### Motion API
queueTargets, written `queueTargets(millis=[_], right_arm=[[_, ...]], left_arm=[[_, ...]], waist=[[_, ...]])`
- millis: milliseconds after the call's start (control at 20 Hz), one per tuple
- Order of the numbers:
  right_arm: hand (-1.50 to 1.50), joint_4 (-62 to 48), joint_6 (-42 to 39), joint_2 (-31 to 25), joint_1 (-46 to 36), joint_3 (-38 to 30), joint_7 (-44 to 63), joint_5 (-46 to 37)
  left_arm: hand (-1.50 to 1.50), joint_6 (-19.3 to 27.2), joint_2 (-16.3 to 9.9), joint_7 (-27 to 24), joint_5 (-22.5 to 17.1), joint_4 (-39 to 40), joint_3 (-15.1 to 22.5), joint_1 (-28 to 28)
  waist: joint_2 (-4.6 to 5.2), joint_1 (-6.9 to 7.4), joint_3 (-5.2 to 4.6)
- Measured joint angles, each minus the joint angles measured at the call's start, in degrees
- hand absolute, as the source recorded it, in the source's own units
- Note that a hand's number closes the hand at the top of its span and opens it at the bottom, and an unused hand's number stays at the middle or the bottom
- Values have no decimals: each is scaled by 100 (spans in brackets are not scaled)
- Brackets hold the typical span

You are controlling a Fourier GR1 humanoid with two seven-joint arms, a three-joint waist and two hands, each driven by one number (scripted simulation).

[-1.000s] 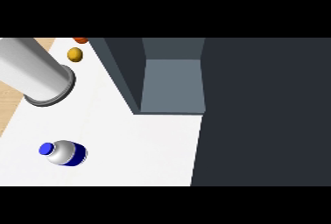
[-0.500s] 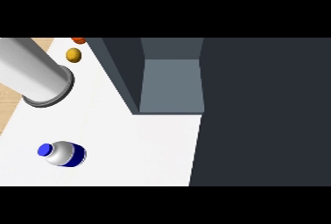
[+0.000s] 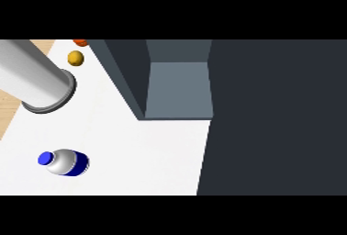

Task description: Pick up the bottled water, place it into the cabinet and close the cabinet

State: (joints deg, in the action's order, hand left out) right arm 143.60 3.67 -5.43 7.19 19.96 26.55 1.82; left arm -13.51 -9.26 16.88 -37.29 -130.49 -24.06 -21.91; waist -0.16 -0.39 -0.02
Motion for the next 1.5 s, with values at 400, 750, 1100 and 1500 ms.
queueTargets(millis=[400,750,1100,1500], right_arm=[[-150,-1,80,-86,-39,95,11,-44],[-150,0,138,-180,-123,95,67,-71],[-150,28,366,-170,-302,278,275,-113],[-150,31,421,-312,-469,242,375,-138]], left_arm=[[-150,-235,55,-515,887,1181,55,510],[-150,-544,66,-1294,1585,2497,83,855],[-150,-747,113,-2210,2178,3731,136,1141],[-150,-862,4,-3363,2703,5400,60,1588]], waist=[[6,-22,-2],[9,-22,-3],[4,-31,-7],[8,-46,-7]])
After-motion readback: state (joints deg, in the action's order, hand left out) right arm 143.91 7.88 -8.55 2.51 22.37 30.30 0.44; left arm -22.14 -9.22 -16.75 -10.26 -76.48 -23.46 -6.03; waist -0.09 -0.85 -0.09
